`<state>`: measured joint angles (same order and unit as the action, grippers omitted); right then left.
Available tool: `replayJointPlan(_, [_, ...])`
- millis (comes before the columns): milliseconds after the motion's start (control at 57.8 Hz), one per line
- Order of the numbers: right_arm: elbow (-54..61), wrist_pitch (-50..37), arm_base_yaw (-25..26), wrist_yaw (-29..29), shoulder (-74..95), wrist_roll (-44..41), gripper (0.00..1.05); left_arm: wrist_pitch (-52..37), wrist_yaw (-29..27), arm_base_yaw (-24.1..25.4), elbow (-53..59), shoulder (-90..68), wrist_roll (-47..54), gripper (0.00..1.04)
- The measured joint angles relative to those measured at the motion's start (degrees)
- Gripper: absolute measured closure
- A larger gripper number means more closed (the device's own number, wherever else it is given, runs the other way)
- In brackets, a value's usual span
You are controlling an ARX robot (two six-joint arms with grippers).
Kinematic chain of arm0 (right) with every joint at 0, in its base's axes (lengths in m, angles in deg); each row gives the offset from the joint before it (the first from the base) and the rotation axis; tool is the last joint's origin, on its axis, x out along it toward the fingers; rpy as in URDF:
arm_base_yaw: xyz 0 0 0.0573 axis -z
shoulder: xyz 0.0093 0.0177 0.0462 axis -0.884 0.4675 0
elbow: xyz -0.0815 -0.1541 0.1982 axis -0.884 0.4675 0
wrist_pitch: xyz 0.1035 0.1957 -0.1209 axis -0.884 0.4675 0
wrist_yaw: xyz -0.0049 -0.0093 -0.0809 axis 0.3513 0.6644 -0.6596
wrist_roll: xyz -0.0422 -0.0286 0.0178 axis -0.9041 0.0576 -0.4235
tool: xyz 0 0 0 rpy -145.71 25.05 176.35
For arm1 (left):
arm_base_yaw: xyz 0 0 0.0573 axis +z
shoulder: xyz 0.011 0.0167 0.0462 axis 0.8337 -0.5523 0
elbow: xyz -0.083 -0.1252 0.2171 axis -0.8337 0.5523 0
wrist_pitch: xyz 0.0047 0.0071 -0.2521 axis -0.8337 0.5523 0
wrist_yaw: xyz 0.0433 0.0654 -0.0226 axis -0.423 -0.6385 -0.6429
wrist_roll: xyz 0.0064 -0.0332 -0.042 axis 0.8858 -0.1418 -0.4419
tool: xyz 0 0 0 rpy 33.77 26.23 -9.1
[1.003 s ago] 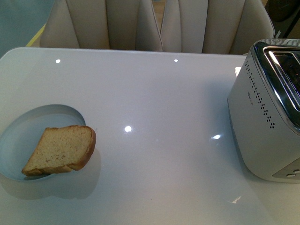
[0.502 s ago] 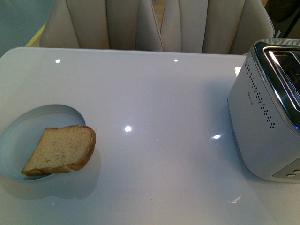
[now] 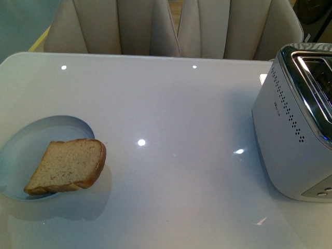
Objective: Left arm holds plate, right arm toasts bread
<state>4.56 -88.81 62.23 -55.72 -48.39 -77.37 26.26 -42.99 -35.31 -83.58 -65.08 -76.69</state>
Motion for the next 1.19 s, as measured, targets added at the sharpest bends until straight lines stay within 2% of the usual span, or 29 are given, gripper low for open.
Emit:
replayJointPlan(484, [0.00, 0.00, 0.00, 0.02, 0.00, 0.00, 0.09, 1.29, -1.51, -4.24, -8.26, -11.06, -0.33, 0.07])
replayJointPlan(761, [0.00, 0.02, 0.00, 0.02, 0.00, 0.00, 0.09, 0.74, -1.46, -4.79, -9.14, -12.07, -1.16, 0.07])
replayJointPlan(813, [0.00, 0.00, 0.00, 0.00, 0.00, 0.00, 0.09, 0.76, -1.44, -4.79, -9.16, -12.11, -1.40, 0.13])
replayJointPlan(1021, [0.00, 0.00, 0.00, 0.00, 0.00, 0.00, 0.09, 1.36, -0.13, -4.50, -9.27, -12.15, -3.48, 0.44])
replayJointPlan(1194, [0.00, 0.00, 0.00, 0.00, 0.00, 0.00, 0.09, 2.93, 1.60, -4.26, -9.73, -12.39, -5.68, 0.84])
